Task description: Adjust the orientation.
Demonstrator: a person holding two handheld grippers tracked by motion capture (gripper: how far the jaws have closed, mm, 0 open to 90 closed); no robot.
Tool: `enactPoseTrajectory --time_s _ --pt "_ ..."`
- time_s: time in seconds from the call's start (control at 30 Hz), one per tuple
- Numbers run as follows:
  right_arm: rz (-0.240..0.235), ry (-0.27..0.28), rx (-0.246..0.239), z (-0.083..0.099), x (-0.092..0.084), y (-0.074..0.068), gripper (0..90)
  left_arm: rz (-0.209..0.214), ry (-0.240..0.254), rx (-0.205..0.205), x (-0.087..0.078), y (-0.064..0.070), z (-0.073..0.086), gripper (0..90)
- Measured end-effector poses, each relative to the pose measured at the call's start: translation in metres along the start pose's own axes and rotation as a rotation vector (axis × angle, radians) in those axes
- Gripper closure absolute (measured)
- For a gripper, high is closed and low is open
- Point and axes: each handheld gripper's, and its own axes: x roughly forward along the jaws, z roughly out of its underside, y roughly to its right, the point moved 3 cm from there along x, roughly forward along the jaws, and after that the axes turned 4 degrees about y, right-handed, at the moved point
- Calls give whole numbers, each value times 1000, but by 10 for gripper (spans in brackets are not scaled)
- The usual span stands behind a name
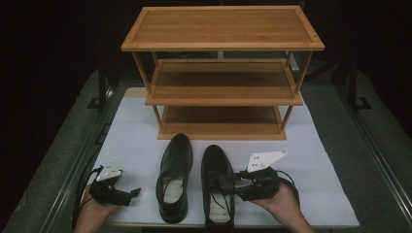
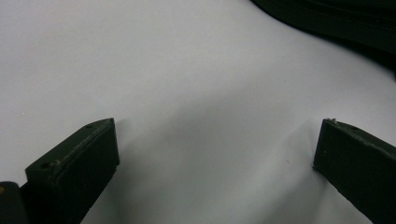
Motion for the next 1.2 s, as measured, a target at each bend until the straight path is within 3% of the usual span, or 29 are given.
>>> enactPoseTrajectory --time_s 0.1,0.17,0.23,0.33,0.47,0.83,1.2 --pt "11 -19 4 0 6 0 561 0 0 -1 0 0 0 0" --pt "27 -35 -1 2 9 1 610 0 0 -1 0 0 0 0" --pt "2 -26 25 3 10 2 674 0 0 -1 0 0 0 0" --pt "-4 -17 15 3 9 -1 802 0 -1 0 0 0 0 0" --pt "7 -9 13 4 7 -2 877 0 -1 0 0 0 0 0" --pt "147 59 3 0 -6 2 886 0 0 0 0 0 0 0" --pt "216 105 12 -2 -10 13 887 1 -1 2 0 0 0 0"
